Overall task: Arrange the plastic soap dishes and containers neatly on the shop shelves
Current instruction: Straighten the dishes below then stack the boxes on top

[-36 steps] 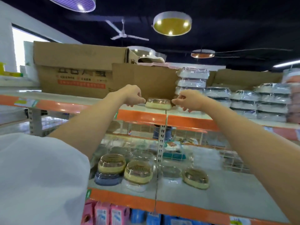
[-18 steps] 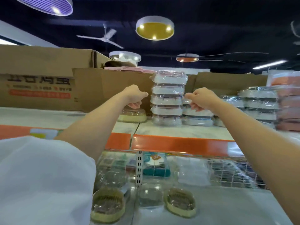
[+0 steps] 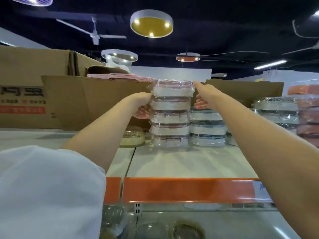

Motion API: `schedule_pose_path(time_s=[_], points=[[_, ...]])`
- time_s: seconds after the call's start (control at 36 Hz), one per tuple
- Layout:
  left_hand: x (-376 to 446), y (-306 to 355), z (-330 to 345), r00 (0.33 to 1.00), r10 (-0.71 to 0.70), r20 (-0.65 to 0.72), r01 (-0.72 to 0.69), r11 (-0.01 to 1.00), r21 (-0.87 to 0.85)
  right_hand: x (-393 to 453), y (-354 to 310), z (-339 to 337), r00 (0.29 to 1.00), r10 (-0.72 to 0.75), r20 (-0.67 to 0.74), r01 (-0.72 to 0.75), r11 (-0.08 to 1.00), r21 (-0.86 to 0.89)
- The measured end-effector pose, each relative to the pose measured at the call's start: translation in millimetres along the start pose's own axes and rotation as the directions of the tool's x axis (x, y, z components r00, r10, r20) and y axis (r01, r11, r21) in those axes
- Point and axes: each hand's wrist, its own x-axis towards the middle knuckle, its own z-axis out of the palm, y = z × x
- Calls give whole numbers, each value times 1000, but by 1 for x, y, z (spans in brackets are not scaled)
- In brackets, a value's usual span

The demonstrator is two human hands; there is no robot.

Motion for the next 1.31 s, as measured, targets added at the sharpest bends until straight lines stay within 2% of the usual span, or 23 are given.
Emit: schedule_pose_path(time_s=[0.11,0.31,0.5,0.61,0.75,0.86,1.14,1.31], points=[[3,1,2,999,-19,38,21,999,-50,4,-11,7,998,58,38,-60,997,55],[-2,-2,7,1000,-4,2,5,991,-130,0,-18,26,986,148,81,-158,977,140],[-11,7,7,991,104,-82,-126,932,-341,-18,-26,22,980,146,138,-181,940,291],[-31,6,2,995,99,-3,-88,869,-487,-33,-28,25,985,105,135,-143,936,321],[-52,-15,1,989,143,40,-107,873,-477,-52,-15,32,995,39,93,-71,928,366],[-71,-42,3,993,118,14,-92,835,-542,-75,1,36,989,-42,143,-25,902,431],[-138,-81,-6,986,94,-137,-152,841,-520,-144,6,40,978,-18,210,-72,907,415],[-171,-94,-23,976,70,-207,-168,844,-509,-186,4,49,966,2,257,-140,842,521]])
